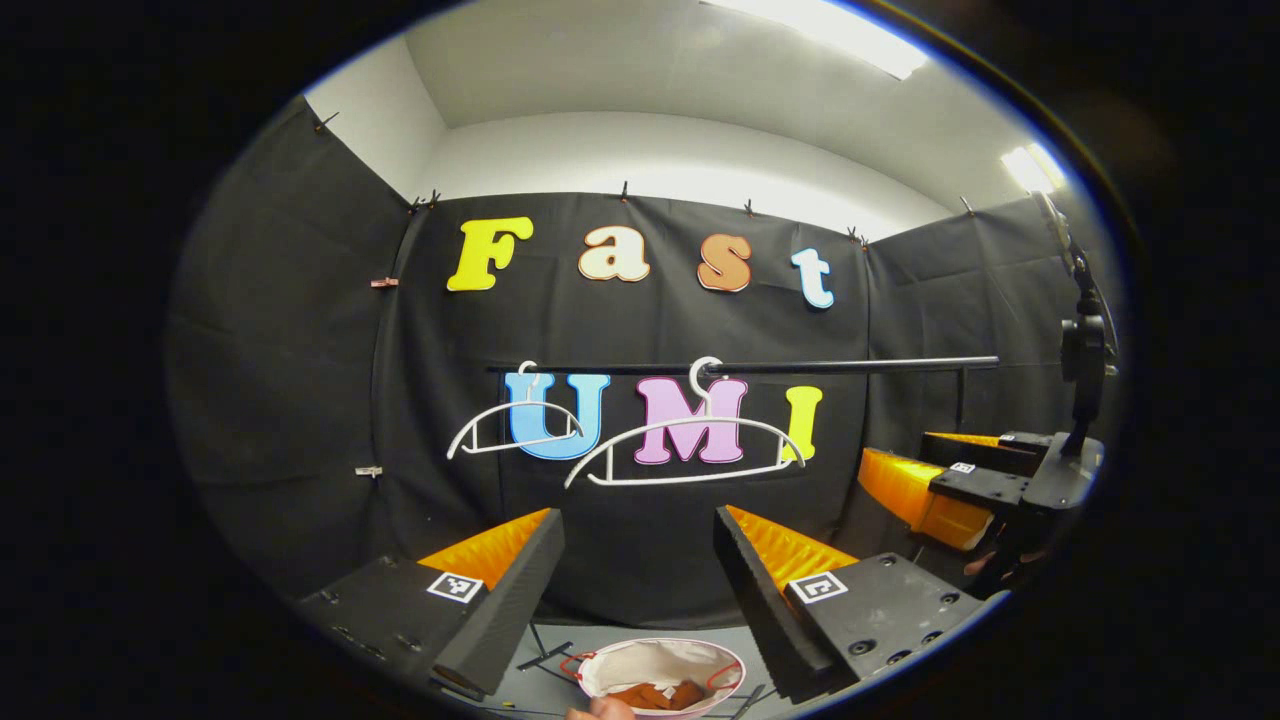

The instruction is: Grasp the clothes on the hanger with both hands and then place them into the laundry hamper below.

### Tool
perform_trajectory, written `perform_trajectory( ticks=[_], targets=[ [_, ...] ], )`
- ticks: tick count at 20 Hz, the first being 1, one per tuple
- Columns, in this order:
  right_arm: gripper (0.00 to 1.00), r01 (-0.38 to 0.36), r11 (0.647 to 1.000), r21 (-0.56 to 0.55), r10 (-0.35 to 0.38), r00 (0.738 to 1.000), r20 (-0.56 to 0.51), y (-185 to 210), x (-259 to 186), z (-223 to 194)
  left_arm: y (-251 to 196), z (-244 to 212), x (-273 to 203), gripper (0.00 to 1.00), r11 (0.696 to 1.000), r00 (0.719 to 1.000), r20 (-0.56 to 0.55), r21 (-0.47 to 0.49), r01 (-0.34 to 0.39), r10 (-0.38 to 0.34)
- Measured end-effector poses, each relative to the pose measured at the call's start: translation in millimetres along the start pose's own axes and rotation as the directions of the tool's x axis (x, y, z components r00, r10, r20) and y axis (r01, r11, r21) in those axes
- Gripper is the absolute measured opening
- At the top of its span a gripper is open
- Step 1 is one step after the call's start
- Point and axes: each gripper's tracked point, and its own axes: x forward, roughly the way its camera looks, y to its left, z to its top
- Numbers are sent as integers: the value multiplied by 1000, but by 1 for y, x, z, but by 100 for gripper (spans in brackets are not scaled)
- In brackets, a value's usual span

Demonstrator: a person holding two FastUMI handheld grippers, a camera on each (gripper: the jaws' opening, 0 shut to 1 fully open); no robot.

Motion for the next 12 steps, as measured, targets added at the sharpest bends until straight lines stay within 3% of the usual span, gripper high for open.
perform_trajectory(
  ticks=[6, 12],
  targets=[
    [100, -12, 1000, 4, 12, 1000, -10, -15, 10, -5, -3, -7, 11, 95, 999, 999, -15, 17, -43, 43],
    [98, -15, 1000, 7, 15, 1000, -4, -24, 19, -3, -11, -11, 22, 95, 999, 998, -38, 10, -41, 42]
  ],
)
